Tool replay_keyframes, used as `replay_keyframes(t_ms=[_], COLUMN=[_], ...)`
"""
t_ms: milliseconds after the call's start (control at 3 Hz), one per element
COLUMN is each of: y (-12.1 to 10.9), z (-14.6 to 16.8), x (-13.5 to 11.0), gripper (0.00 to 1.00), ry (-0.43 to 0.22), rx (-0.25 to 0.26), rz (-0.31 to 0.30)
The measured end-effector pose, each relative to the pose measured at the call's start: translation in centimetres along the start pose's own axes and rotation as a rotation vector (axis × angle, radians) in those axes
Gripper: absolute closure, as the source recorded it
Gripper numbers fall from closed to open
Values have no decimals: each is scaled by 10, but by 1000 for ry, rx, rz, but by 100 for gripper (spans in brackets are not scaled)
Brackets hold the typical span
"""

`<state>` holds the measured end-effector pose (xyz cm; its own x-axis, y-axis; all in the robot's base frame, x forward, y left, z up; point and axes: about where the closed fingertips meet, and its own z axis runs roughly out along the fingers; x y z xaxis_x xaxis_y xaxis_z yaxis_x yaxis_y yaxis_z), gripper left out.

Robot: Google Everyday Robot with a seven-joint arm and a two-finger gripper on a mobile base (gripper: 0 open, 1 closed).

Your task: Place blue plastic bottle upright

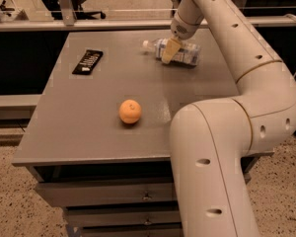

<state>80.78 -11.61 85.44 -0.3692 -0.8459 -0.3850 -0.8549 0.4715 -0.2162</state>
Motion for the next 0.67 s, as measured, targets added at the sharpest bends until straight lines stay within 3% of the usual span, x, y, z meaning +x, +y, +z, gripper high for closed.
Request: replay_keyframes(t_ms=[333,667], y=[2,3], z=[-13,-52], x=[-7,-17], gripper=[59,83], ry=[-29,-131], rx=[-8,-2], rz=[-23,-51])
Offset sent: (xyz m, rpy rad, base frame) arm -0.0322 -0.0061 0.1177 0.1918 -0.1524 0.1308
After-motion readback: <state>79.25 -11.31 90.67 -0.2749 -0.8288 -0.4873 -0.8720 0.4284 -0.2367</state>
